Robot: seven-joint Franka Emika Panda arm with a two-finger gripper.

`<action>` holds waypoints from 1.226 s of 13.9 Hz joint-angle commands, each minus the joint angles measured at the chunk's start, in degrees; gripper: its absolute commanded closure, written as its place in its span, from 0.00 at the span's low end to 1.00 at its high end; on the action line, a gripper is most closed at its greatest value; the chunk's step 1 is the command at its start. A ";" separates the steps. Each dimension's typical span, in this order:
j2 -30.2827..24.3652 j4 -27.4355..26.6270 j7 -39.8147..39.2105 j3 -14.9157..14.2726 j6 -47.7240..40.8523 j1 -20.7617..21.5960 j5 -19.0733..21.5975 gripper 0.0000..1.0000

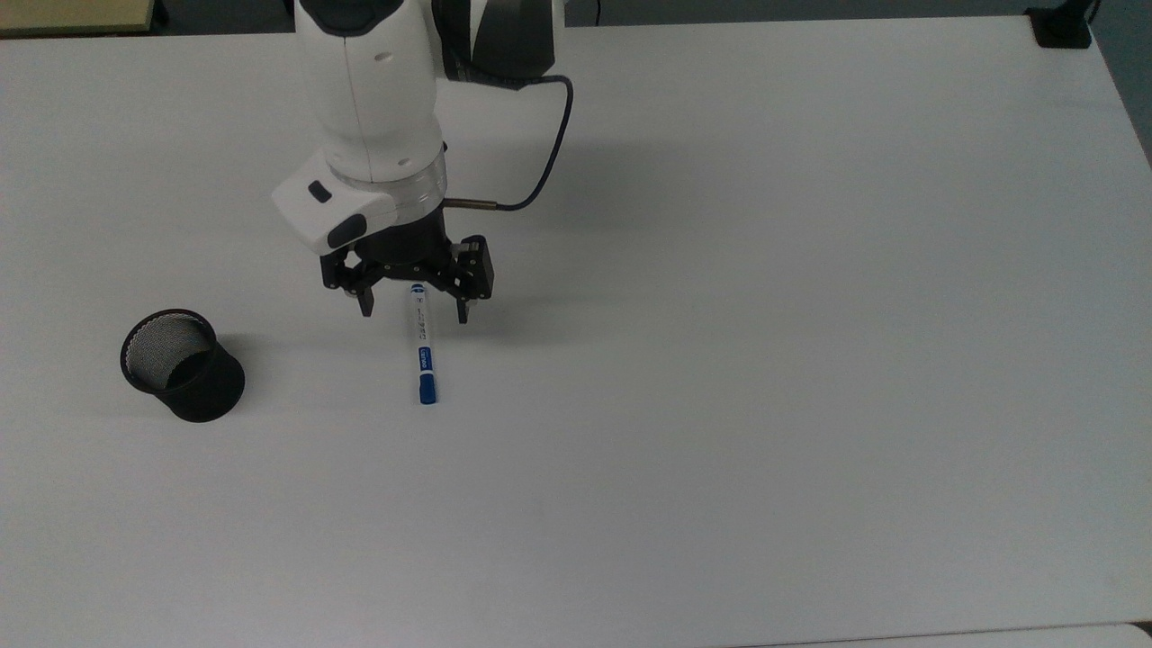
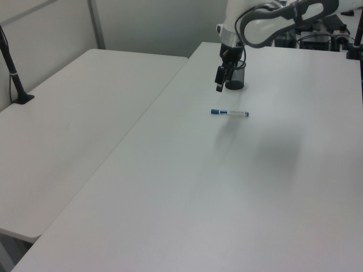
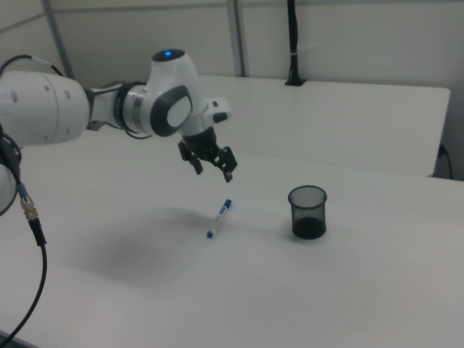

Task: Insert the marker
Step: 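Lower the gripper over the white blue-capped marker and close on it, then lift the marker and carry it over the black mesh pen cup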

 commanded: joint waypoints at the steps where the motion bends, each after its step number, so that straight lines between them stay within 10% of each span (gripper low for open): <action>1: 3.56 1.00 0.12 -0.38 5.69 -0.02 -0.64 0.02; 9: 9.28 0.65 0.12 -0.21 8.78 0.25 -6.52 0.28; 17: 10.60 0.56 0.12 -0.21 8.78 0.69 -6.70 0.76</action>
